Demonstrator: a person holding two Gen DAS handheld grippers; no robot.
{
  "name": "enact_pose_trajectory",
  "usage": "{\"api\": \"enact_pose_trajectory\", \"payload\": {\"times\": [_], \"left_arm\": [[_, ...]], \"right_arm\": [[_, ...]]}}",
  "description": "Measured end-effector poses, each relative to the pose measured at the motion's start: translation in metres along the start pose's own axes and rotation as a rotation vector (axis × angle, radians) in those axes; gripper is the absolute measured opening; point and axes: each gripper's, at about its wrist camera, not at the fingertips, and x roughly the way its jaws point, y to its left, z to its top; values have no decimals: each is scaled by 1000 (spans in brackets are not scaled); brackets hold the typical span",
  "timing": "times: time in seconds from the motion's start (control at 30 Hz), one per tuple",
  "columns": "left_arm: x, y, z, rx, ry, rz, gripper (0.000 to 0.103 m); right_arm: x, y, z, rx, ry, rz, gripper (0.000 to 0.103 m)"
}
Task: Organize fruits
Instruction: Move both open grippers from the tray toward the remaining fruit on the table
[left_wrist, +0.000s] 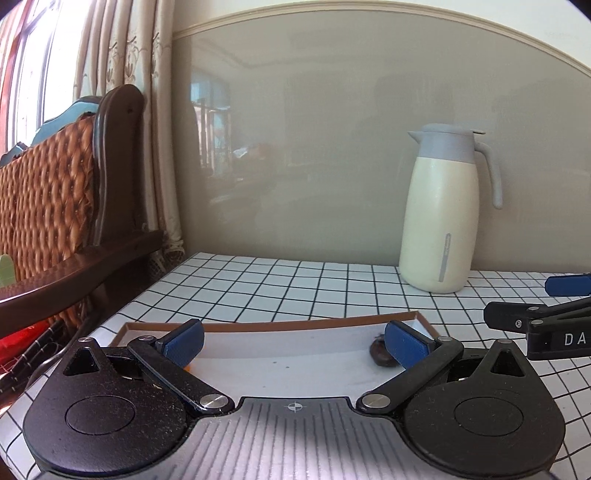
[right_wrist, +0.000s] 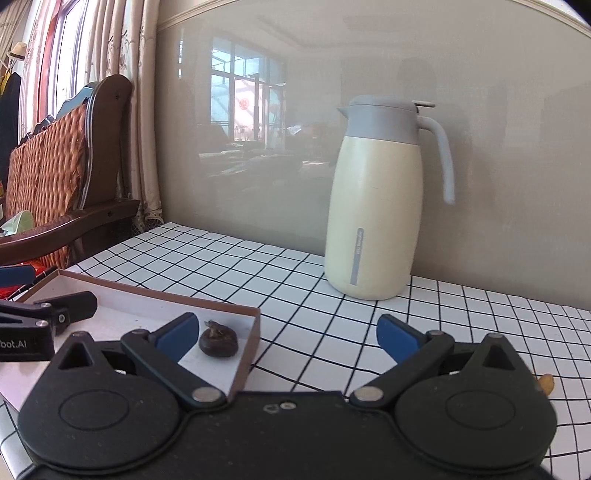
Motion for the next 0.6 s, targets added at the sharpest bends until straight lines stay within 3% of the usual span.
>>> {"api": "enact_pose_trajectory", "payload": {"times": [0.6], "left_arm": [[4,-116,6,71,-24,-153,103]], "right_arm": [[-36,-117,-27,101,-4,-212,97]]}}
